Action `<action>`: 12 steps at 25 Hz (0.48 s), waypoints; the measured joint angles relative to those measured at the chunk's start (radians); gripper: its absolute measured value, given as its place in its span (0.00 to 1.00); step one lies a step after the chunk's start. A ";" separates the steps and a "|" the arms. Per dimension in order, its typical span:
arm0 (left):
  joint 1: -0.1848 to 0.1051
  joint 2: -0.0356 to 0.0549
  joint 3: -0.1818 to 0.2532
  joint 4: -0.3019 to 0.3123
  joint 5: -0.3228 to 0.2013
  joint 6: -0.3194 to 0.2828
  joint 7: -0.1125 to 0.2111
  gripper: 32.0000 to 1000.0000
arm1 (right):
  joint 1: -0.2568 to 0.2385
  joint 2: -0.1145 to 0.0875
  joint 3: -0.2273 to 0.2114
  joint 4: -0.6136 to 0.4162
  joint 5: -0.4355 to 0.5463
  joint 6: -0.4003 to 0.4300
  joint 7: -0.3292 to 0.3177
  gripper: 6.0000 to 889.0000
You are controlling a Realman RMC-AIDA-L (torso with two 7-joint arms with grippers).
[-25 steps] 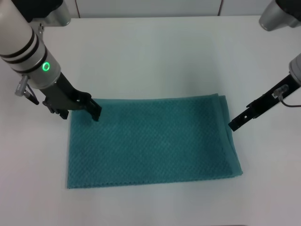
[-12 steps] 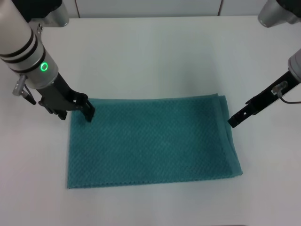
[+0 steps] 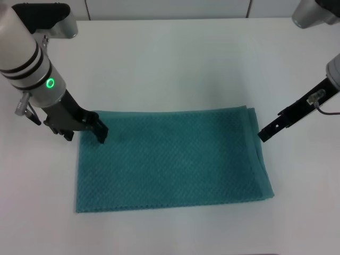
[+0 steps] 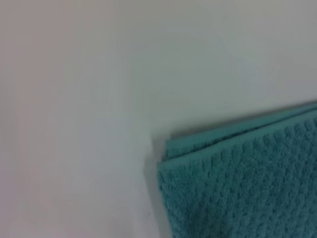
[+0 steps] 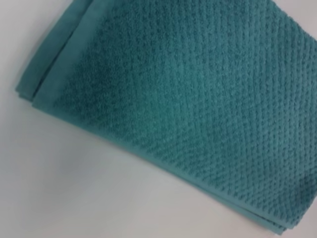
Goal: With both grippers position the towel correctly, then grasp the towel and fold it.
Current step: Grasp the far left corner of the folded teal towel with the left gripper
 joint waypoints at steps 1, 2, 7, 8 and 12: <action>0.001 0.0000 0.001 -0.006 -0.002 -0.007 0.000 0.74 | 0.000 0.000 0.000 -0.003 0.000 -0.001 0.001 0.96; 0.001 0.0000 0.002 -0.011 -0.004 -0.012 0.001 0.74 | 0.000 0.000 0.000 -0.005 -0.001 -0.002 0.001 0.96; 0.005 0.0003 0.001 -0.019 -0.009 -0.026 0.001 0.76 | 0.000 0.000 0.000 -0.006 -0.001 -0.002 0.002 0.96; 0.006 0.0003 0.001 -0.021 -0.009 -0.028 0.001 0.78 | 0.000 0.000 0.000 -0.007 -0.001 -0.002 0.002 0.96; 0.006 0.0007 0.001 -0.050 -0.005 -0.049 0.000 0.86 | 0.001 0.000 0.000 -0.007 0.003 0.002 0.002 0.96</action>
